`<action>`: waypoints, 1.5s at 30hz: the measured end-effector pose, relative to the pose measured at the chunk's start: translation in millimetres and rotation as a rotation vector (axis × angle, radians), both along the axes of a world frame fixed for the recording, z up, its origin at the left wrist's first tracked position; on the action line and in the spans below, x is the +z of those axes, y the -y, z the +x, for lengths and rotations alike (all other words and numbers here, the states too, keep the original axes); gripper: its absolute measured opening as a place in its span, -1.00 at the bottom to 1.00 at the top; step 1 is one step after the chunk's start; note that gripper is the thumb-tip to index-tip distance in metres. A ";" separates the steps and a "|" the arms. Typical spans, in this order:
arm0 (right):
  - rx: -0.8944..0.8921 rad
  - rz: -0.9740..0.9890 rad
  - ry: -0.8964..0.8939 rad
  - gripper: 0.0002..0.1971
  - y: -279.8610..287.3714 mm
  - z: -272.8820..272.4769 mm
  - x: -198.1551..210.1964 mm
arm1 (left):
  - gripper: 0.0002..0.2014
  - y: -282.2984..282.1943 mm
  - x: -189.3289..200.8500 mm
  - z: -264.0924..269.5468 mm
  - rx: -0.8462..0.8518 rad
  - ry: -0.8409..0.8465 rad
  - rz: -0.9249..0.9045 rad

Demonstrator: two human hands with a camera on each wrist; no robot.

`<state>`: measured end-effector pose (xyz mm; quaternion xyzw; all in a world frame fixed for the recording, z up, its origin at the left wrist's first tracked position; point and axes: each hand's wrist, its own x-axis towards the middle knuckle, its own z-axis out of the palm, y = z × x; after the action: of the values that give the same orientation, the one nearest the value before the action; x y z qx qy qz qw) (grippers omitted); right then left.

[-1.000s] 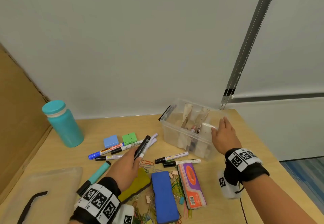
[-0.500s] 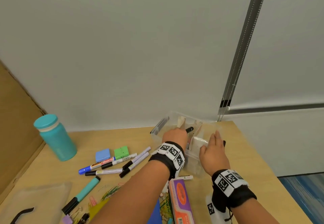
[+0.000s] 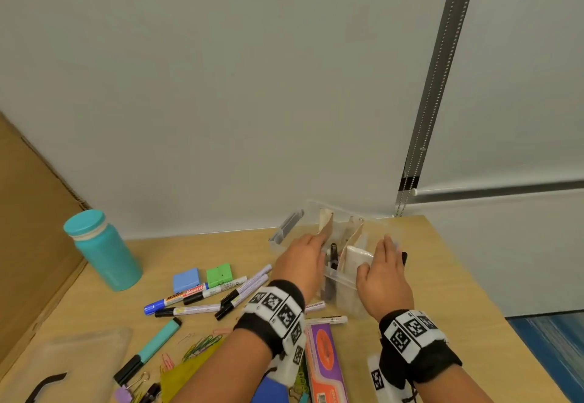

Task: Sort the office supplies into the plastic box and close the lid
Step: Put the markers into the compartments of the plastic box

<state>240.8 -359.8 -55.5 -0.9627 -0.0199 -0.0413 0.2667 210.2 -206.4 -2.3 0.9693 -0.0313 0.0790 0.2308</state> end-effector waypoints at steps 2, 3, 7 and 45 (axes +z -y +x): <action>-0.002 0.006 -0.004 -0.40 0.4 0.4 0.2 | -0.61 -15.2 -8.3 -29.4 -0.016 0.034 -0.058; 0.000 0.006 -0.004 -0.40 0.5 1.0 0.2 | -0.62 -24.1 -14.7 -42.4 -0.017 0.021 -0.068; 0.020 -0.058 0.042 -0.44 1.3 2.6 -1.8 | -0.67 -60.3 -44.6 -90.1 0.074 -0.071 -0.060; 0.435 -0.572 0.023 -0.78 -114.0 -66.8 -39.2 | -0.90 -253.6 -68.1 -183.3 0.212 -0.452 -0.231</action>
<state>174.1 -245.8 -94.7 -0.9711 -0.2382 0.0127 -0.0111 26.9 47.2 -70.4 0.9274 0.1321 -0.1128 0.3314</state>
